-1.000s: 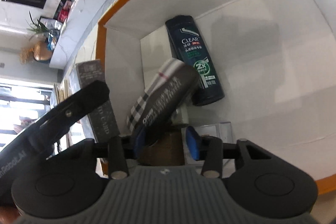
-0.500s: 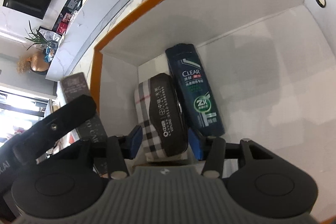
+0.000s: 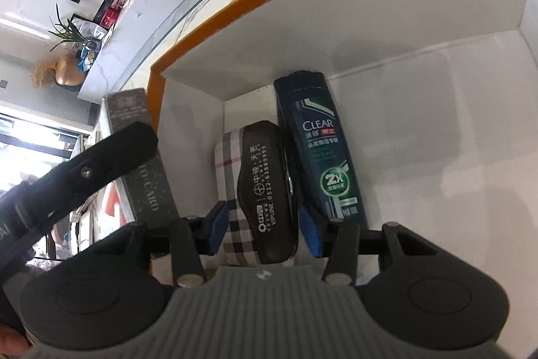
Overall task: Organize rigid objects
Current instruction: 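Lower the plaid case into the shoebox beside the shampoo with the right gripper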
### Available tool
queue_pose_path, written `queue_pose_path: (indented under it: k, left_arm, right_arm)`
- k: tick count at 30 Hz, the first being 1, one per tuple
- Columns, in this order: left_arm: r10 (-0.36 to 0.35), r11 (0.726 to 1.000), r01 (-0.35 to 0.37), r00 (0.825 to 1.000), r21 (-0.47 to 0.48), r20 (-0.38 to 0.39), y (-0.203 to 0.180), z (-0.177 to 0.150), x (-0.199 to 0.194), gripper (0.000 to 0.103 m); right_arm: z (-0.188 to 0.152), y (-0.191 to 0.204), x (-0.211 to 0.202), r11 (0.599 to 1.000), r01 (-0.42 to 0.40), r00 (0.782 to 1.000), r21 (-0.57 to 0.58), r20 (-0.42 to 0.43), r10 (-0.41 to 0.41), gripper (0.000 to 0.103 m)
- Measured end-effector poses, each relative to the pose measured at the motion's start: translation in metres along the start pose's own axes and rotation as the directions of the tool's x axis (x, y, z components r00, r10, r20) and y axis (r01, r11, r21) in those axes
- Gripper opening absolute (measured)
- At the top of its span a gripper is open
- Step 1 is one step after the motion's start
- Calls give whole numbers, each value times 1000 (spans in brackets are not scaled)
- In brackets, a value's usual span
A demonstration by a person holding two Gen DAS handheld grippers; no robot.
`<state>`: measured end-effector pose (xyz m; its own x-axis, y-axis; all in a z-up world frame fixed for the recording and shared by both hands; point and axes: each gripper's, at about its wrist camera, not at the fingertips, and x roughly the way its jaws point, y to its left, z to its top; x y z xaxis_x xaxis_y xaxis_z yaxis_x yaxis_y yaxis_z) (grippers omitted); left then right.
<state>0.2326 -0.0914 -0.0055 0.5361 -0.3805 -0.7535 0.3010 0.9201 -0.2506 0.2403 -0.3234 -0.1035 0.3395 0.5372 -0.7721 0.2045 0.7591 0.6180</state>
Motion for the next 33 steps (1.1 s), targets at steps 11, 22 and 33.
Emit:
queue_pose_path:
  k: [11, 22, 33]
  left_arm:
    - [-41, 998, 43, 997, -38, 67, 9, 5, -11, 66]
    - [-49, 996, 53, 996, -66, 69, 14, 3, -11, 66]
    - [-13, 997, 19, 997, -78, 75, 23, 1, -13, 66]
  right_arm:
    - [3, 6, 14, 997, 33, 998, -75, -51, -37, 43]
    - [-9, 42, 6, 962, 73, 997, -264, 39, -65, 25]
    - [-4, 26, 4, 982, -66, 994, -179, 70, 80, 18]
